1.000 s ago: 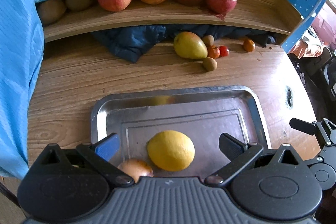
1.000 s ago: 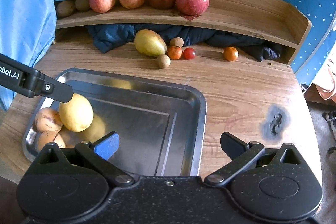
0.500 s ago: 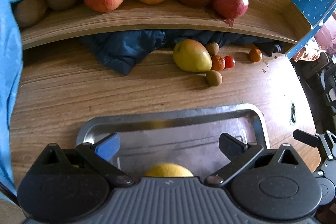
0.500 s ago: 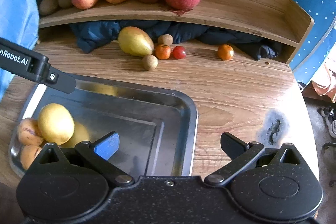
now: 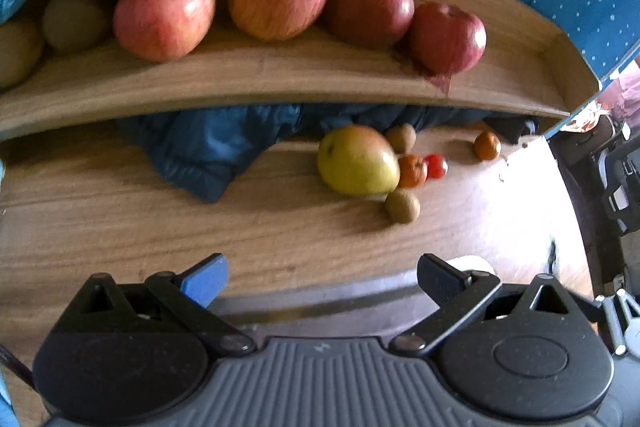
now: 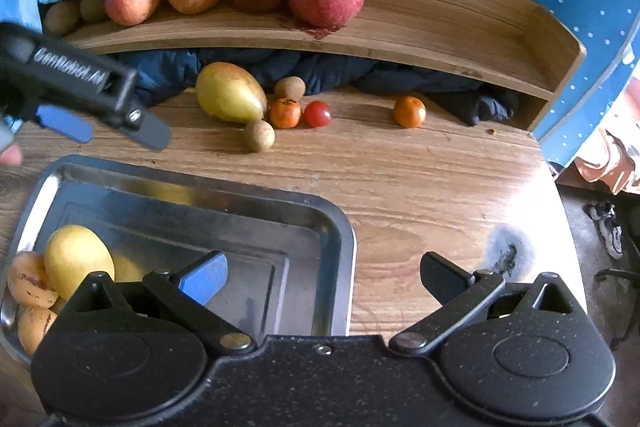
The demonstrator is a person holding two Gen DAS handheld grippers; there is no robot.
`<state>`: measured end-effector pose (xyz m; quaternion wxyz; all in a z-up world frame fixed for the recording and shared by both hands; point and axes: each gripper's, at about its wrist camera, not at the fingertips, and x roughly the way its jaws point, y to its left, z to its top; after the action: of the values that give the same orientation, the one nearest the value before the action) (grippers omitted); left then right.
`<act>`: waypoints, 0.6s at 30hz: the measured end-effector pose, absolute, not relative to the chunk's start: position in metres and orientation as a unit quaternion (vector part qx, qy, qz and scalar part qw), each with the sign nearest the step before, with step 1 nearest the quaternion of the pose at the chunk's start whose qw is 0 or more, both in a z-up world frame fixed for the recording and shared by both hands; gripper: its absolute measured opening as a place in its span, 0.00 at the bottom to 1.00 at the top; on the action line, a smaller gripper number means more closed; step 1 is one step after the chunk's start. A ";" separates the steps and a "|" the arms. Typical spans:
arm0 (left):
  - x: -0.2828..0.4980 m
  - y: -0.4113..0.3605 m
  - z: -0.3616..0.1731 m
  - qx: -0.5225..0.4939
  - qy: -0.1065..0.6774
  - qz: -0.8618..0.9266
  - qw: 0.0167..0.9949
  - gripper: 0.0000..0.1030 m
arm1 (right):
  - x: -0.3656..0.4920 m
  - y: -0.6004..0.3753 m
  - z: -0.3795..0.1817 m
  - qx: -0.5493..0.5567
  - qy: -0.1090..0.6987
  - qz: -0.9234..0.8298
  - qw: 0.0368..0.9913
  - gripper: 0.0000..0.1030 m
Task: Organize fruits
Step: 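Grasp the yellow-green pear with the left tool while the right tool grasps the small brown fruit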
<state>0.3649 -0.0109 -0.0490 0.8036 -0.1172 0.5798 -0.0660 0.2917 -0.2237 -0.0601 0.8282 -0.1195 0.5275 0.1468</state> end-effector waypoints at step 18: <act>0.397 -0.020 -0.068 -0.152 0.573 -0.055 0.803 0.99 | 0.345 -0.197 -0.079 -0.126 0.504 0.212 0.828 0.99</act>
<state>0.3968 -0.0203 -0.0680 0.8033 -0.1523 0.5731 -0.0549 0.3446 -0.1966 -0.0793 0.8280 -0.1260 0.5037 0.2117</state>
